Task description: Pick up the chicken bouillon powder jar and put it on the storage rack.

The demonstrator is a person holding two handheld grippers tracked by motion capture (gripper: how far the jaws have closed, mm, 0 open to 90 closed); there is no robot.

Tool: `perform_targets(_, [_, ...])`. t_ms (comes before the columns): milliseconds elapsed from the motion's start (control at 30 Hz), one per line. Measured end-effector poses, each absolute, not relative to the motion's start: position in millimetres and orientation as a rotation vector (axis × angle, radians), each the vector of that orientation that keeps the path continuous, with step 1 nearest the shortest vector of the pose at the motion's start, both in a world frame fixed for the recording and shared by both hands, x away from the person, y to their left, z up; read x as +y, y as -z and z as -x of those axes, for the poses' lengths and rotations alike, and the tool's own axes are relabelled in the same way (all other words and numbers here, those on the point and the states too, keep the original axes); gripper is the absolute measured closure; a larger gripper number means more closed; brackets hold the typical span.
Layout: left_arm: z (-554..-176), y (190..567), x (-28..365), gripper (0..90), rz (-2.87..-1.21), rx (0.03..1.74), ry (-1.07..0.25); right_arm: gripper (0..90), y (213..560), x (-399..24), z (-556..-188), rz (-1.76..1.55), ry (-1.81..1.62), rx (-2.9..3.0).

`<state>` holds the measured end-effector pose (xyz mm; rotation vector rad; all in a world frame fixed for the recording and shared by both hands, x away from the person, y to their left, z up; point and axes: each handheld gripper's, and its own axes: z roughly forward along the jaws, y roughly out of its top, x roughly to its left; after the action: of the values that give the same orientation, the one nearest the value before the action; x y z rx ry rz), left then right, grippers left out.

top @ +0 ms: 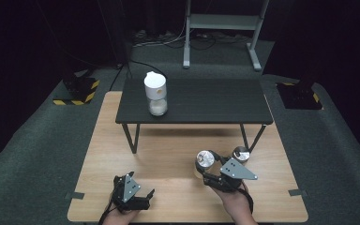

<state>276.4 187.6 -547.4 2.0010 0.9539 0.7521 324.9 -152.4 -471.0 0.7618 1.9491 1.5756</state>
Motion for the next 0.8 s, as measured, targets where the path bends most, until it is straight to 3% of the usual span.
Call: perform_targets(800, [-276.3,547.4,188.0,1.0,-1.998,0.952,-0.748,34.5,431.3,-158.9,-321.7,-0.727,-1.594,1.895])
